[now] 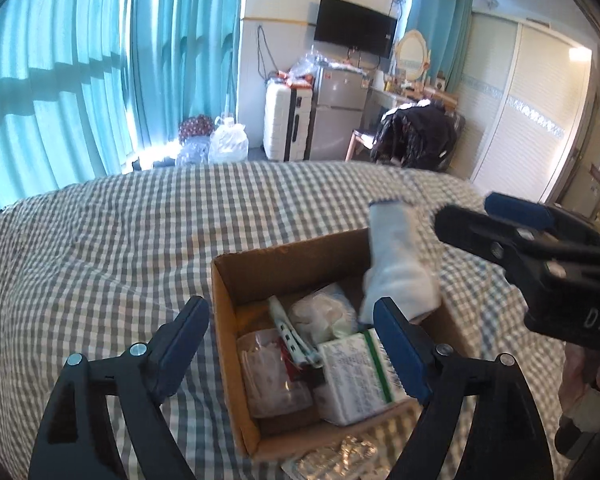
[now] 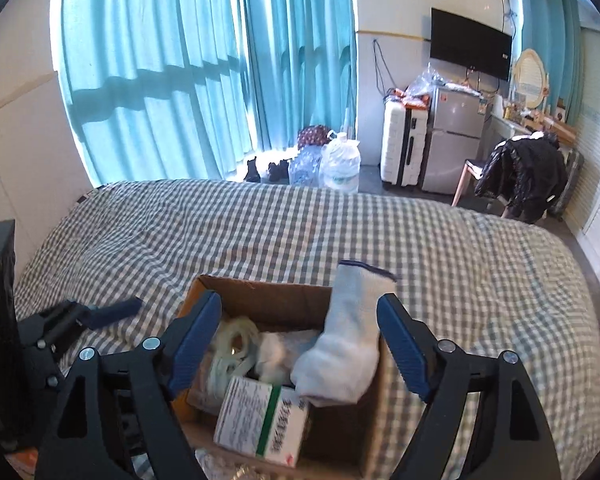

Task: Organize objects
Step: 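Carry tissue pack and green clip over the cardboard box and open both tools to drop them, then withdraw both tools from the box toward the toothpaste tube and blister packs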

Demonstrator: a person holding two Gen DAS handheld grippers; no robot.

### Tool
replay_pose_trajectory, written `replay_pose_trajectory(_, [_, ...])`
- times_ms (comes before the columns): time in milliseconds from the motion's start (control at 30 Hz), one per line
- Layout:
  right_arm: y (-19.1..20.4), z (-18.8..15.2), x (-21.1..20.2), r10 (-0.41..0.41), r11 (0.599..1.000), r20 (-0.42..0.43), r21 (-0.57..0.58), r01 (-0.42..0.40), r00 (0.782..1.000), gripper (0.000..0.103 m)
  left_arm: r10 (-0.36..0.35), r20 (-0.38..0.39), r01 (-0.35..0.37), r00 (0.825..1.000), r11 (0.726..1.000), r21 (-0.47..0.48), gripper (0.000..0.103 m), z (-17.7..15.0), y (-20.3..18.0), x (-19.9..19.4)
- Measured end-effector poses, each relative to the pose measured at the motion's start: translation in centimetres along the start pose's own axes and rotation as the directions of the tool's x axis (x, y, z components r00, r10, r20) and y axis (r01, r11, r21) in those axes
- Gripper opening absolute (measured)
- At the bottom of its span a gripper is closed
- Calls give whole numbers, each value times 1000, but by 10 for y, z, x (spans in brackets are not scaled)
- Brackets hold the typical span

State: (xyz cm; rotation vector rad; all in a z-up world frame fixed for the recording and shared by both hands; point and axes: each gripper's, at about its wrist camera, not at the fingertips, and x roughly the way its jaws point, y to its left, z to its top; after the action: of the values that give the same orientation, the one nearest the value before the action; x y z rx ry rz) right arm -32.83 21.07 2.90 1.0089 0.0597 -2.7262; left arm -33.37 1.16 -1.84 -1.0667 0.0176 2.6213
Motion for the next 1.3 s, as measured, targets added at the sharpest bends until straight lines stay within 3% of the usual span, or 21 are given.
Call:
replay_pose_trajectory(133, [-1,-13,-45,-56,997,-1,-57,56,998,80,40,14,-41,999,999,27,88,-3,-3,-40])
replay_pose_trajectory(267, [-3,-29,-94,-100,992,16,-71,101,995,81,62,64,-64,996,997,40,96,-11,-9,-85])
replay_pose_trajectory(567, [33,-60,-173,-116,986,62,-109,123,991,81,106,121,-108,987,994,16,99,-34,-2,-158])
replay_pose_trajectory(700, [42,-73,-191,-58,995,68,-82,63,996,81,144,131,-149,981,989,25,99,-45,-5,-169])
replay_pose_trajectory(867, [54,-93,-190,-82,993,86,-75,88,993,81,163,130,-165,978,986,7,100,-74,-1,-161])
replay_pose_trajectory(1000, [53,-114,-163,-65,997,20,-34,65,998,81,154,87,-154,984,988,-9,100,-98,-5,-134])
replay_pose_trajectory(1167, [47,-153,-113,-97,995,-81,-17,96,992,81,125,9,-124,992,990,-68,100,-127,-7,-100])
replay_pose_trajectory(1300, [44,-188,-72,-86,996,-187,-22,84,979,81,180,-52,-181,982,983,-34,100,-148,-10,-70])
